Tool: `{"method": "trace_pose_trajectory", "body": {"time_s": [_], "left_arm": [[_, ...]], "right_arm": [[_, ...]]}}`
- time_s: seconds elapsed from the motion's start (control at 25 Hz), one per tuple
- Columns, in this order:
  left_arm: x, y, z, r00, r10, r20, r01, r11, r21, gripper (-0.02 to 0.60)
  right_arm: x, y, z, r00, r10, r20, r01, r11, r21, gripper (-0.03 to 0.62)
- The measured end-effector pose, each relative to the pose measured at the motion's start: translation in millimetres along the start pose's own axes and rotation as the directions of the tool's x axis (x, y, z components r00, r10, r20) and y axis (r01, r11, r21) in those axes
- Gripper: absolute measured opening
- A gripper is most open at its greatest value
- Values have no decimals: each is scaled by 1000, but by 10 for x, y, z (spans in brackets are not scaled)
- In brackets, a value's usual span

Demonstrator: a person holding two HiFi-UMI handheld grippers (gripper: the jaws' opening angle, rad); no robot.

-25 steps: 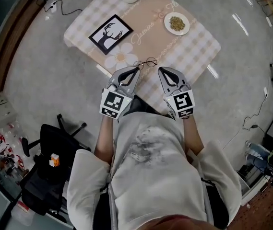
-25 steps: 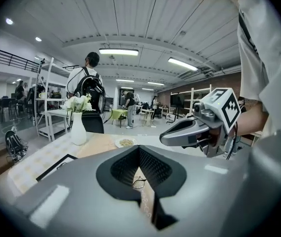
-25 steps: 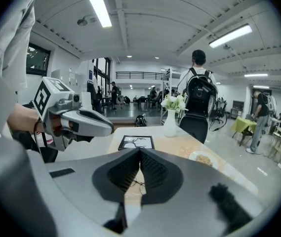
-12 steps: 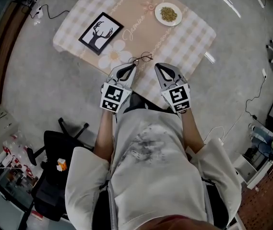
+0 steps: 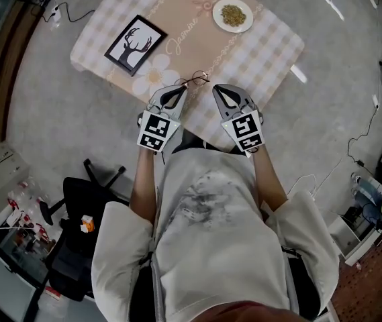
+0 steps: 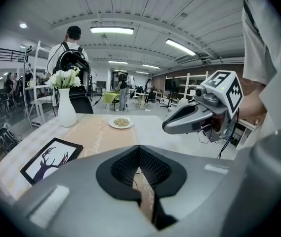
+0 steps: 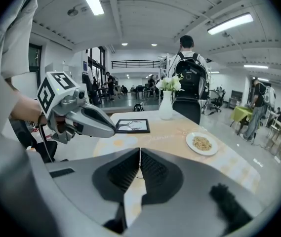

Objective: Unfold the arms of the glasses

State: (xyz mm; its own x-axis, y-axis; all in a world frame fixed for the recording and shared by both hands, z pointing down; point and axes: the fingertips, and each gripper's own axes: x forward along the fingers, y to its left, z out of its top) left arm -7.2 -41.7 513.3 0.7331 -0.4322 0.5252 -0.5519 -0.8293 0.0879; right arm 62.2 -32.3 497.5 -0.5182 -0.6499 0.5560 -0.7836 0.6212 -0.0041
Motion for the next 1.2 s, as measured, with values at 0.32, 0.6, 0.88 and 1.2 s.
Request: {"method": "trace_pose_trajectory", "body": {"time_s": [0.32,0.6,0.88,1.2], "left_arm": [[142,20,-97,999,-3,-39,3,1000,1,11],[278,64,-247,996,-24,-89,25,1000,15,11],[369,113,-331,991,-41,-126,44,999,21,11],[485,142,-409,984,-68,-165,77,996,45,17]], "right_arm": [[122,-46,-135,998,39,-42,-40,999,-18,17],[234,-90,-199,996,52,-79,-56,997,-56,17],[323,-110,-208,993,62,-105,-69,995,-66,17],[418,-120,-263,989,73,-128,-80,996,-51,17]]}}
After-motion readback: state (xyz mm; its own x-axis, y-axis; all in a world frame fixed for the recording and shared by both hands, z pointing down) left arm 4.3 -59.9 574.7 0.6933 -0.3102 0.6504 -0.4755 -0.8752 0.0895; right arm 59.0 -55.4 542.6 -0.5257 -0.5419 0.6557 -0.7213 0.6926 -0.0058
